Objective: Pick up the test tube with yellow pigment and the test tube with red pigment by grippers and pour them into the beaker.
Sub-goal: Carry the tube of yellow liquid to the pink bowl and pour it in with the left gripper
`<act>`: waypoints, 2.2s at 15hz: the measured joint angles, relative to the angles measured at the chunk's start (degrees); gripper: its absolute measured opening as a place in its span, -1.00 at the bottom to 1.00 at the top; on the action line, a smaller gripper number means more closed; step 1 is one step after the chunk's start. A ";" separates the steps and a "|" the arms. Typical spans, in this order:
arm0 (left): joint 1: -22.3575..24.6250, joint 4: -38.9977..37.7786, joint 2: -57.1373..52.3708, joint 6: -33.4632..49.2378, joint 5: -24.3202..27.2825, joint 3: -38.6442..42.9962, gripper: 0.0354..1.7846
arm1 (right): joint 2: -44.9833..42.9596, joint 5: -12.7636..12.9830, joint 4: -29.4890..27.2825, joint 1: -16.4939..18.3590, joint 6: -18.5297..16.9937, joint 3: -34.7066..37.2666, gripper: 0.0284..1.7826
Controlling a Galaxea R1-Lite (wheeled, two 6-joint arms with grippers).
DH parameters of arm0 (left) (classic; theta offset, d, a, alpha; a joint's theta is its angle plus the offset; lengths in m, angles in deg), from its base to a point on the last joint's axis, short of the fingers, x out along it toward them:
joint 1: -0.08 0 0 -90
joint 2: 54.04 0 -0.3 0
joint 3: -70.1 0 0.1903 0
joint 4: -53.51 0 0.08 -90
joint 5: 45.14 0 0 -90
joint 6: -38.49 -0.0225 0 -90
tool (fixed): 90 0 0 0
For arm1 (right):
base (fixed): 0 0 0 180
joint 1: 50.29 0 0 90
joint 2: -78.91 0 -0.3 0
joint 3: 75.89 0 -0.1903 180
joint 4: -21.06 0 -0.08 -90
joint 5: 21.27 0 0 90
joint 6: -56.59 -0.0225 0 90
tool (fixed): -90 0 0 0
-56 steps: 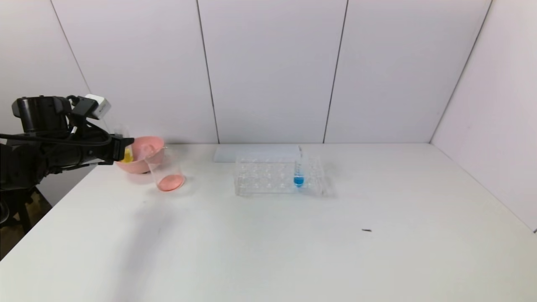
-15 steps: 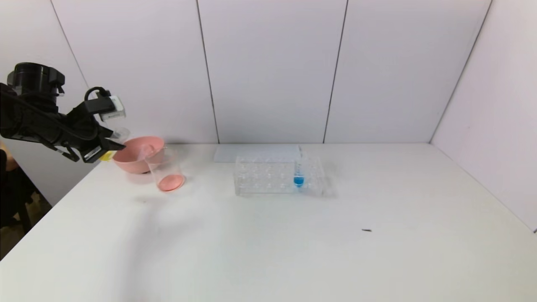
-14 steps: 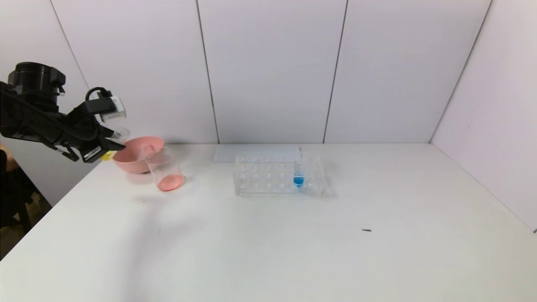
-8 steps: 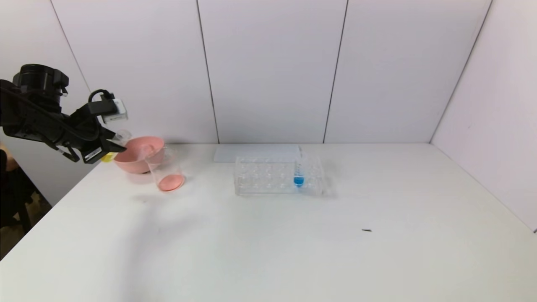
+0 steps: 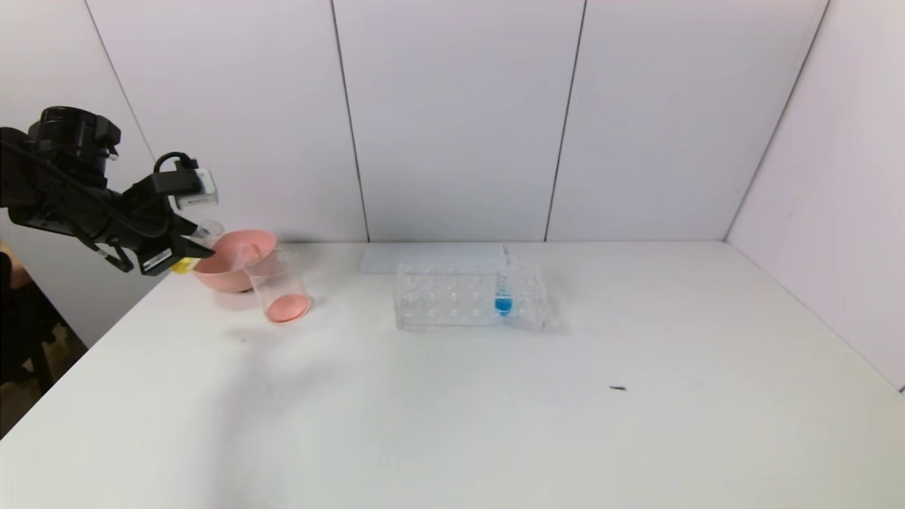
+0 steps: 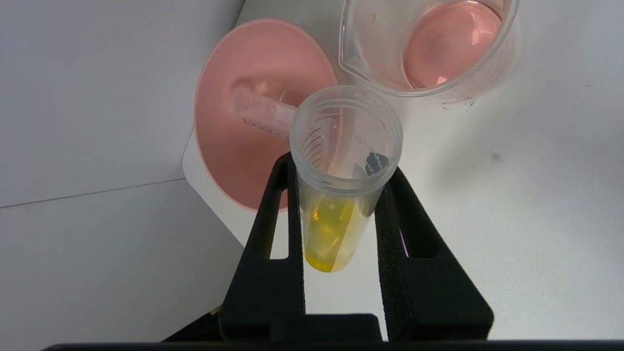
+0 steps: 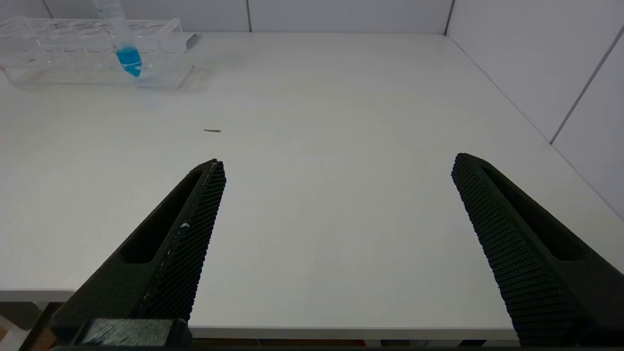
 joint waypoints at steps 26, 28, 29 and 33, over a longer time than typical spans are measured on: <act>-0.56 20.80 6.79 -17.07 -0.50 -18.02 -0.54 | 0.00 0.00 0.00 0.00 -0.02 0.02 0.91; -0.63 20.83 7.34 -17.20 -0.67 -18.65 -0.54 | 0.00 -0.02 0.00 0.00 -0.02 0.00 0.91; -0.67 20.83 7.53 -17.26 -0.85 -18.74 -0.54 | 0.00 0.00 0.00 0.00 -0.02 0.00 0.91; -1.11 20.77 8.00 -17.35 -2.18 -18.91 -0.54 | 0.00 0.00 0.00 0.00 0.00 -0.02 0.91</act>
